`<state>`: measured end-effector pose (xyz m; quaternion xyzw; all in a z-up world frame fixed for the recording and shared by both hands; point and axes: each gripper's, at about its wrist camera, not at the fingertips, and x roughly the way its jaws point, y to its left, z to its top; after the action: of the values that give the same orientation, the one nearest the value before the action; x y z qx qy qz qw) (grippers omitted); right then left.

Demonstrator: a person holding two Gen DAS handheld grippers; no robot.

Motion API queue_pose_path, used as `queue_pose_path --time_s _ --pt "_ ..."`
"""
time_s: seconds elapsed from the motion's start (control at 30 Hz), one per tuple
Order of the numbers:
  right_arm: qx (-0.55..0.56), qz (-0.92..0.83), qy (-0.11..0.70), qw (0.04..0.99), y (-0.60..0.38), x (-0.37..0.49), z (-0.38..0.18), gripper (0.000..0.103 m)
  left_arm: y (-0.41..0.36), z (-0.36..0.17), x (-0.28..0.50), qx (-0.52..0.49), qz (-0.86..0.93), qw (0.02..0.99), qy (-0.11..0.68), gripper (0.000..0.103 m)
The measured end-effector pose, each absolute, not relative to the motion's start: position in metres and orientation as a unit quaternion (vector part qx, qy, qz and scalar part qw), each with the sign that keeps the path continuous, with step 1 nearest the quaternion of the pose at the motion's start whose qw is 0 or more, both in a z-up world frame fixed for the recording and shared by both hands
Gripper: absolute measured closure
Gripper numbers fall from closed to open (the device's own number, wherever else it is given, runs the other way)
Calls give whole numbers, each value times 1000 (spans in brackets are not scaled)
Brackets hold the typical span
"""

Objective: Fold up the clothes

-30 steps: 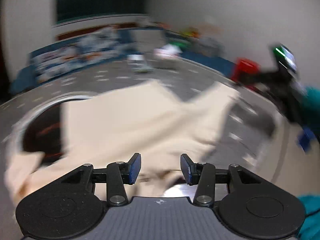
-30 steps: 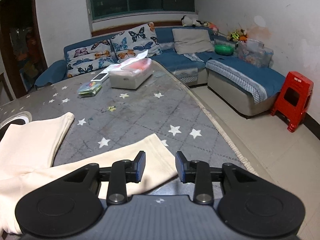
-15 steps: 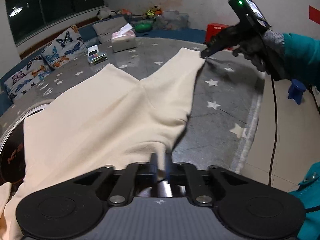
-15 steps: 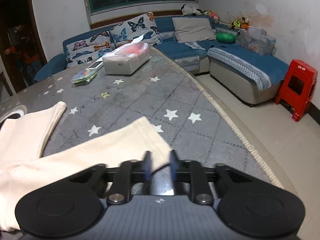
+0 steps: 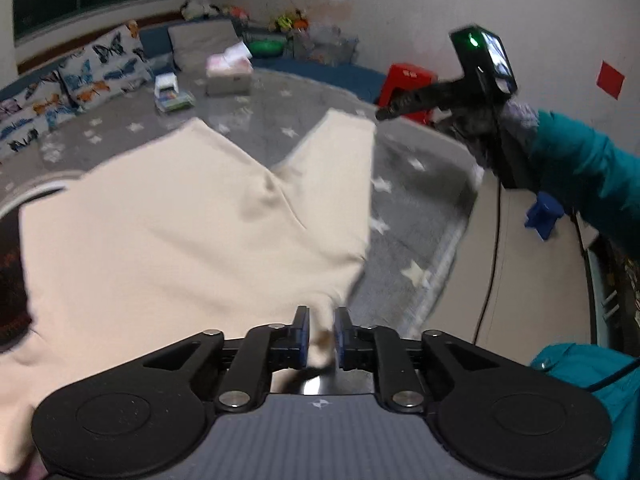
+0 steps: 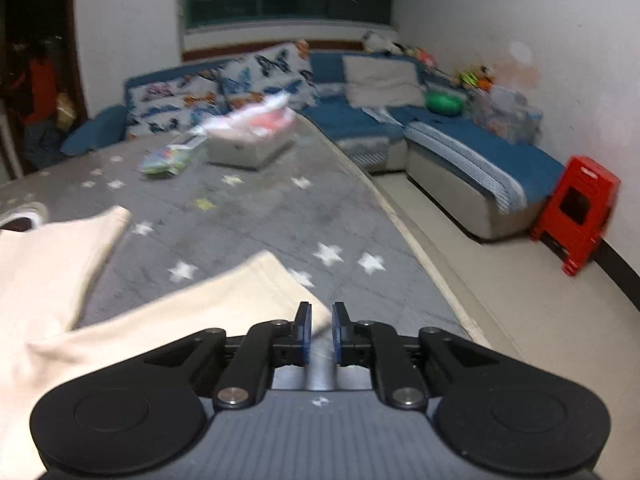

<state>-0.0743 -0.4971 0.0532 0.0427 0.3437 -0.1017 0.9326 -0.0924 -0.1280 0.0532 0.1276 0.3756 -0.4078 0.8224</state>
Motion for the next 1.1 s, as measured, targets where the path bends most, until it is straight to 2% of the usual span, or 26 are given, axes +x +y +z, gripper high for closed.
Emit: queue_pose_path --time_s 0.17,0.27,0.37,0.4,0.43,0.67,0.77,0.8,0.87,0.93,1.0,1.1 --pt "40 -36 341 938 -472 -58 66 89 -107 63 -46 107 -314 870 365 87" --pt "31 2 348 937 -452 -39 68 89 -93 61 -3 89 -223 900 364 82" --pt "22 39 356 933 -430 -17 68 89 -80 57 34 85 -152 917 359 66" --pt "20 50 360 931 -423 -8 67 89 -76 56 45 87 -133 921 355 55" --pt "21 57 363 930 -417 0 66 89 -73 54 56 89 -116 925 351 51" --pt "28 80 384 919 -388 49 54 83 -61 29 120 95 -57 926 362 51" --pt "31 87 392 915 -376 69 48 81 -59 18 138 86 -55 922 373 57" --pt "32 89 395 914 -373 76 46 80 -58 16 141 83 -57 921 376 67" --pt "32 92 399 912 -366 87 43 80 -57 12 146 81 -61 921 377 72" --pt "26 92 397 913 -361 94 42 80 -56 12 149 79 -73 920 377 94" --pt "19 91 396 914 -356 101 42 80 -60 13 149 85 -77 921 372 100" --pt "10 91 393 915 -349 111 41 98 -60 15 146 97 -70 928 354 101"
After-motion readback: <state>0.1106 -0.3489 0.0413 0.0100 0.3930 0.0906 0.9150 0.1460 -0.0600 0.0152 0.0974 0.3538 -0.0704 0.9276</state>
